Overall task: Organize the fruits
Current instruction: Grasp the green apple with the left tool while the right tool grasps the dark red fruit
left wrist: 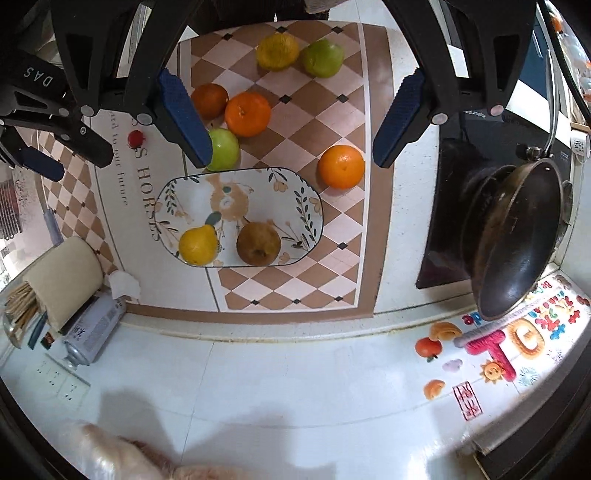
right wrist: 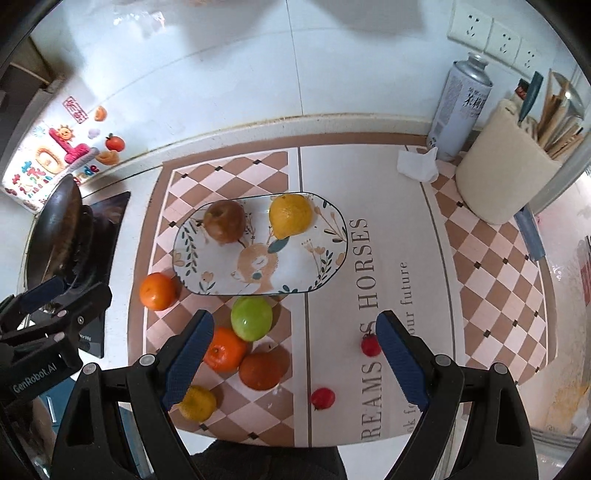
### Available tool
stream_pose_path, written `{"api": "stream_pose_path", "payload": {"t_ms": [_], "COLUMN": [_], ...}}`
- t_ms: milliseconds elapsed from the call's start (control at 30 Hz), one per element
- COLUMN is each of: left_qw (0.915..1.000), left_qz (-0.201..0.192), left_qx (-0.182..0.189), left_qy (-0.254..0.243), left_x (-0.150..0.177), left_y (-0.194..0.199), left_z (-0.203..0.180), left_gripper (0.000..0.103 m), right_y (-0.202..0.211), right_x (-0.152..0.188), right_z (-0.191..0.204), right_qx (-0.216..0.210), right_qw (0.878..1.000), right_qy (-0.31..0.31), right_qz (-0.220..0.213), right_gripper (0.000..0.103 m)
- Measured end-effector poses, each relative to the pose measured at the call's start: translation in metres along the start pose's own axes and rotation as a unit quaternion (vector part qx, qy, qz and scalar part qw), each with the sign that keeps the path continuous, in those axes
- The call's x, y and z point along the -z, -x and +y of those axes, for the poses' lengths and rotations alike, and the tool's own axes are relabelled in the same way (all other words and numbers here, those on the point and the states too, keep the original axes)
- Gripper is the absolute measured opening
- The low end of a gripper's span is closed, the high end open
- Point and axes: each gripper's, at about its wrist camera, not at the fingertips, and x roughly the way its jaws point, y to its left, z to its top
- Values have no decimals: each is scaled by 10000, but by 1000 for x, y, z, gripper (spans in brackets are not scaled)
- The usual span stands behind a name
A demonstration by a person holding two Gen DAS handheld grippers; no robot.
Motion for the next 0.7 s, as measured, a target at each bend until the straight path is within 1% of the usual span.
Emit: {"api": "stream_pose_path", "payload": {"t_ms": [100, 200, 367, 467, 500, 533, 600, 700], "left_qw": [9999, 9999, 9997, 9996, 9996, 9996, 9993, 9973], "left_qz": [-97, -111, -98, -76, -7, 61, 196, 601], "left_qx": [24, 97, 156, 95, 54, 18, -38, -126], "left_qy": [6, 58, 175, 263, 271, 272, 306, 402], "left_x": [7, 13, 21, 24, 25, 26, 30, 41], "left_y": [14, 23, 28, 24, 19, 15, 2, -24], "left_z": [2, 4, 11, 17, 20, 22, 31, 45], "left_gripper": [89, 89, 89, 89, 91, 97, 100, 100], "right_y": [14, 28, 32, 17, 12, 3, -16, -49], "right_x": [9, 15, 20, 21, 22, 24, 28, 35], "right_z": [0, -1, -1, -3, -4, -4, -4, -3], "right_qx": [-17, -65, -187, -284, -324, -385, -481, -625], "right_qw": [10000, 9998, 9996, 9993, 9991, 9985, 9971, 9937], "right_qy": [-20, -72, -139, -226, -249, -279, -306, -357], "right_qz": [-81, -178, -153, 65, 141, 253, 495, 857], "right_gripper": [92, 92, 92, 92, 92, 92, 92, 92]}}
